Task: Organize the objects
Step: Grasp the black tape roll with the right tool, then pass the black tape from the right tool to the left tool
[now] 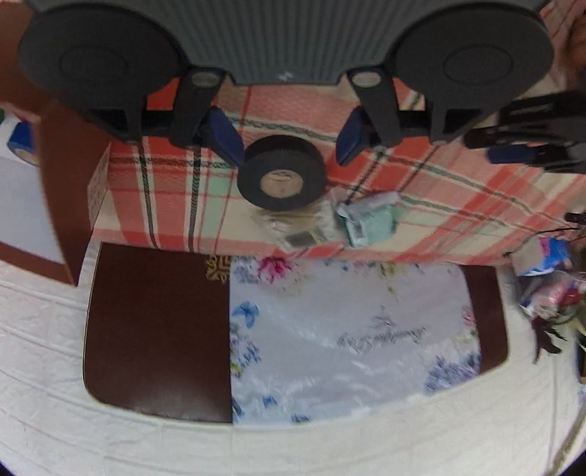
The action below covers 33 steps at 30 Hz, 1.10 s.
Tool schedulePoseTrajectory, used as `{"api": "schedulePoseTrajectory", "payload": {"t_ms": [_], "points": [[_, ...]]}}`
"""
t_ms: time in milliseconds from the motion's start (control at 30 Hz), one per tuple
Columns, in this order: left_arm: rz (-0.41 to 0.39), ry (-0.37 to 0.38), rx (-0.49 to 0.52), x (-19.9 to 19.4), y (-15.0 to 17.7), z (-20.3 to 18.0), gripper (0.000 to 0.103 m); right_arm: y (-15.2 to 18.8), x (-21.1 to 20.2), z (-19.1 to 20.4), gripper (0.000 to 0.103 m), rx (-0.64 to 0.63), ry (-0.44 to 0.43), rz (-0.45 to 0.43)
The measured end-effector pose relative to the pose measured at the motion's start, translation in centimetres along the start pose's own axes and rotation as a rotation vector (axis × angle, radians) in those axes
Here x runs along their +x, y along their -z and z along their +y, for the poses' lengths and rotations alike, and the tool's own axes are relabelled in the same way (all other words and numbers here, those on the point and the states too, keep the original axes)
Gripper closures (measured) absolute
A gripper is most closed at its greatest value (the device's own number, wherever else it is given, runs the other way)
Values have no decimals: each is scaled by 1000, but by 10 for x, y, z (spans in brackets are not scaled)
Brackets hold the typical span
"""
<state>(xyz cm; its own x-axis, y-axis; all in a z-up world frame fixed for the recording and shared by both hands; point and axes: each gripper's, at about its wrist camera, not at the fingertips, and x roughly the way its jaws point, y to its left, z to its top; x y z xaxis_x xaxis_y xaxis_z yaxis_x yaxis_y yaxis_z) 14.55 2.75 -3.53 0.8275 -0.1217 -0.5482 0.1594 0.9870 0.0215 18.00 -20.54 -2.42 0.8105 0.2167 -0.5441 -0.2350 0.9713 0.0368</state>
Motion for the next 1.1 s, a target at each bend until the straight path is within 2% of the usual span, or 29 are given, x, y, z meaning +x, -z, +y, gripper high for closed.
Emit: {"api": "schedulePoseTrajectory", "payload": {"t_ms": [33, 67, 133, 167, 200, 300, 367, 533, 733, 833, 933, 967, 1000, 1100], "points": [[-7, 4, -7, 2, 0, 1, 60, -2, 17, -3, 8, 22, -10, 27], [-13, 14, -24, 3, -1, 4, 60, -4, 33, -6, 3, 32, -30, 52], [-20, 26, -44, 5, -2, 8, 59, -4, 59, -7, 5, 14, 8, 102], [-23, 24, -41, 5, -2, 7, 59, -6, 68, -6, 6, 3, 30, 105], [-25, 21, -38, 6, -3, 6, 59, -9, 72, -4, 11, -6, 27, 97], [-28, 30, -48, 4, 4, 7, 59, -10, 76, 4, 22, -39, 28, 90], [-29, 29, -44, 4, 4, 6, 59, -6, 68, 4, 22, -21, 33, 96], [-29, 22, -36, 3, 5, 4, 59, 19, 24, 10, 22, -9, -1, 110], [-26, -4, -1, 3, 4, 0, 57, 73, -67, 15, 22, -63, -51, 138], [-16, -31, 29, 3, 2, -5, 55, 98, -110, 6, 22, -46, -11, 132], [14, -65, 70, -3, -4, -17, 58, 113, -140, -5, 21, 5, 88, 109], [35, -32, 54, -8, -7, -22, 58, 115, -147, -10, 18, 31, 114, 96], [55, 40, 25, -14, -11, -28, 58, 117, -154, -16, 12, 60, 115, 77], [110, 221, 25, -34, -21, -62, 58, 120, -166, -22, 12, 61, 88, 65]]}}
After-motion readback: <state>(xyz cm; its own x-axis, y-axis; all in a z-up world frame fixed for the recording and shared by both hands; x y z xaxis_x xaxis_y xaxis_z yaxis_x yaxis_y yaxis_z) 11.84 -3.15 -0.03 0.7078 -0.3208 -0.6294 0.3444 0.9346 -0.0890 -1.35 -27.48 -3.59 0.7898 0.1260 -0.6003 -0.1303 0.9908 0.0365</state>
